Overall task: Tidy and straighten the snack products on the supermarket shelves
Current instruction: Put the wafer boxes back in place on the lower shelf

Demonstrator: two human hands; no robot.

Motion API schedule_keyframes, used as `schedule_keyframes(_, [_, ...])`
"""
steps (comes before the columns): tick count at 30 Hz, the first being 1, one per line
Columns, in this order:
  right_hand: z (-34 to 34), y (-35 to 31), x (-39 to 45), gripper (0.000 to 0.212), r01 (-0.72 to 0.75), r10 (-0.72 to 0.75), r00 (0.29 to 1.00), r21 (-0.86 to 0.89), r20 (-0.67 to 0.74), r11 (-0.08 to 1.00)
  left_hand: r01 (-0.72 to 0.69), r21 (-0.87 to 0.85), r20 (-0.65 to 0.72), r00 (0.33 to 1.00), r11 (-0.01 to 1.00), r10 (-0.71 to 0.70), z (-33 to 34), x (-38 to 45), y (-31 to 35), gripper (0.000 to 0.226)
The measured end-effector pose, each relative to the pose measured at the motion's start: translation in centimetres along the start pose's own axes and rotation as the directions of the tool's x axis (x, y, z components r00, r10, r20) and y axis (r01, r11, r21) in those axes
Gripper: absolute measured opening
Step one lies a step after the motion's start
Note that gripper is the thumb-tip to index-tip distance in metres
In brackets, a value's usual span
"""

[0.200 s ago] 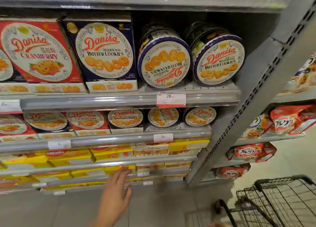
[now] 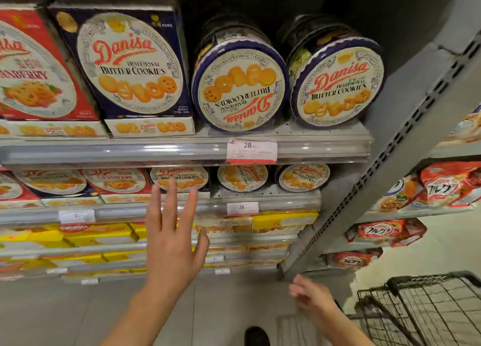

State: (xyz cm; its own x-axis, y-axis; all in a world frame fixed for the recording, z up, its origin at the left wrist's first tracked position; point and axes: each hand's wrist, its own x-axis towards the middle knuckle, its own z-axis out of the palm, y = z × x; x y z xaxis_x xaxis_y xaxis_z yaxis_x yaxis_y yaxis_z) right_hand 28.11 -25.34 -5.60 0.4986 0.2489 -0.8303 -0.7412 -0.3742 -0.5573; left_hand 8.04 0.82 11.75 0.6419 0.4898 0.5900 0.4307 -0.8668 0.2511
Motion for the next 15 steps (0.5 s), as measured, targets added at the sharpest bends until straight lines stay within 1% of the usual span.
schedule_keyframes(2, [1.1,-3.3,1.7,0.049,-0.030,0.008,0.992,0.179,0.122,0.983,0.004,0.083,-0.006,1.000,0.997,-0.003,0.2,1.8,0.9,0.078])
schedule_keyframes(3, [1.7,-4.6,2.5,0.050,-0.055,0.009,0.983,0.247,0.183,0.968,0.016,0.124,0.007,1.000,0.992,-0.017,0.6,2.4,1.1,0.082])
schedule_keyframes(4, [2.2,-5.6,3.3,0.049,-0.061,0.003,0.979,0.281,0.204,0.958,0.015,0.158,0.017,1.000,0.987,-0.018,1.0,3.0,1.2,0.084])
schedule_keyframes(6, [3.0,-7.2,4.4,0.047,-0.040,-0.024,0.981,0.323,0.190,0.946,0.024,0.208,0.042,0.999,0.978,-0.034,2.1,3.5,1.4,0.089])
schedule_keyframes(8, [3.8,-9.0,4.9,0.053,-0.043,-0.018,0.986,0.355,0.167,0.934,0.047,0.235,0.053,0.997,0.971,-0.061,2.8,3.5,1.7,0.091])
schedule_keyframes(12, [4.8,-10.6,6.9,0.067,-0.070,0.011,0.992,0.479,0.126,0.875,0.104,0.211,0.052,0.992,0.972,-0.117,3.1,3.8,2.3,0.090])
schedule_keyframes(15, [5.4,-11.6,8.1,0.066,-0.074,0.022,0.994,0.503,0.109,0.861,0.140,0.168,0.065,0.986,0.976,-0.153,3.0,4.0,2.7,0.087])
